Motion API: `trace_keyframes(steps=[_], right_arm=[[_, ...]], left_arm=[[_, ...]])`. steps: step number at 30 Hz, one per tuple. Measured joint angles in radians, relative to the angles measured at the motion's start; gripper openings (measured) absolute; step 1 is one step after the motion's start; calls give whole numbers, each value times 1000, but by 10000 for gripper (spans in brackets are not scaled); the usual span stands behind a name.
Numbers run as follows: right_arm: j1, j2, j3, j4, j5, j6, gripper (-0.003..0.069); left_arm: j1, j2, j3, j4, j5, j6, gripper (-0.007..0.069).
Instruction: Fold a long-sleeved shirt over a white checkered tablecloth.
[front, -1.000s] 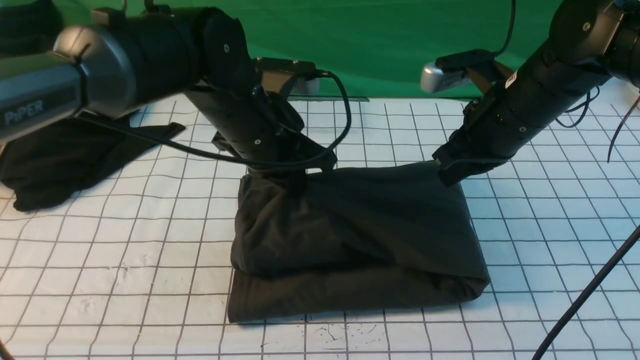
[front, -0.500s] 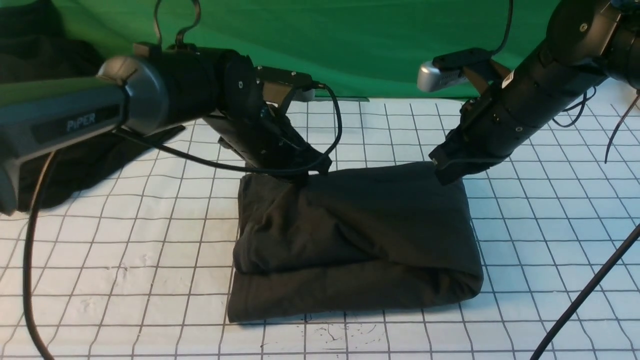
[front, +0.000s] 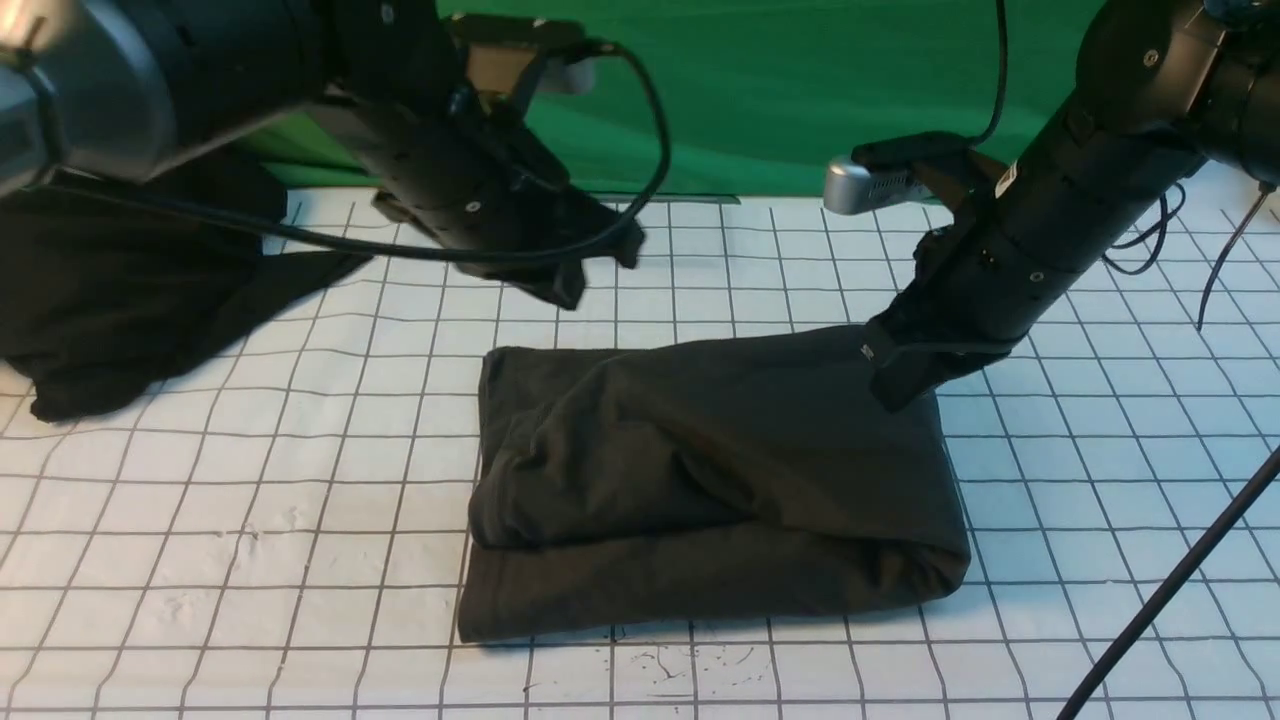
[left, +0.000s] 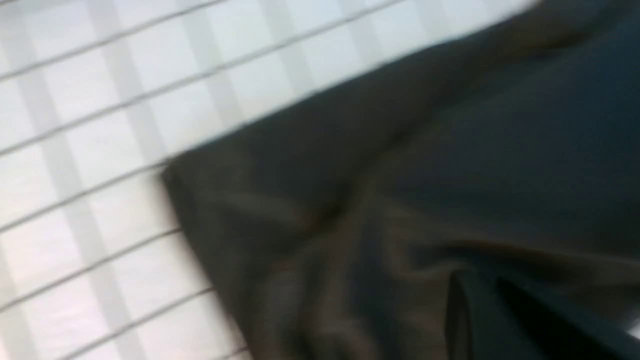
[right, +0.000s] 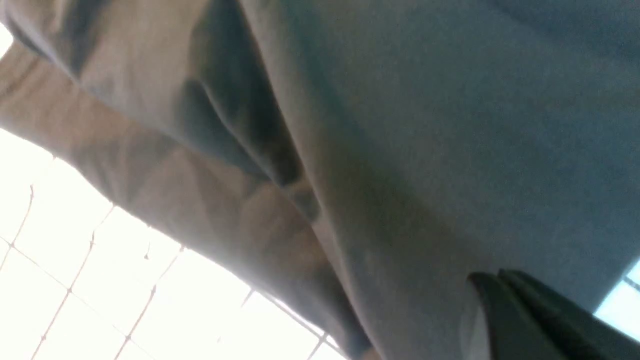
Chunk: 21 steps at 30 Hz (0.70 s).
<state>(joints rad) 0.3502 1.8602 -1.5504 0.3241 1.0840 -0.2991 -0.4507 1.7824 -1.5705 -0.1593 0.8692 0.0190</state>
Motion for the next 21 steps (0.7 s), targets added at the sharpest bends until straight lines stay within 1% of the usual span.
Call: trace_keyframes(steps=[2, 4, 8, 11, 12, 13, 15, 19, 21], right_arm=[[20, 4, 0, -1, -6, 9, -5], [43, 20, -1, -3, -10, 15, -5], [68, 75, -1, -56, 1, 45, -5], [69, 128, 11, -168, 24, 114, -5], [64, 141, 33, -224, 23, 151, -5], [57, 144, 55, -252, 17, 167, -5], [42, 144, 86, -266, 1, 183, -5], [4, 144, 113, -267, -10, 195, -5], [-12, 137, 115, -274, -3, 199, -5]], left_arm=[[-20, 19, 19, -48, -12, 12, 9], [-31, 71, 60, -78, -30, 15, 1], [-19, 165, 111, -79, -25, 14, 0], [-3, 206, 144, -46, -19, 8, 0], [5, 209, 156, -5, -17, -13, -1], [7, 209, 160, 23, -16, -30, -1], [14, 209, 161, 67, -17, -45, -1], [17, 208, 161, 90, -4, -37, -1], [18, 194, 161, 98, 30, -28, -1]])
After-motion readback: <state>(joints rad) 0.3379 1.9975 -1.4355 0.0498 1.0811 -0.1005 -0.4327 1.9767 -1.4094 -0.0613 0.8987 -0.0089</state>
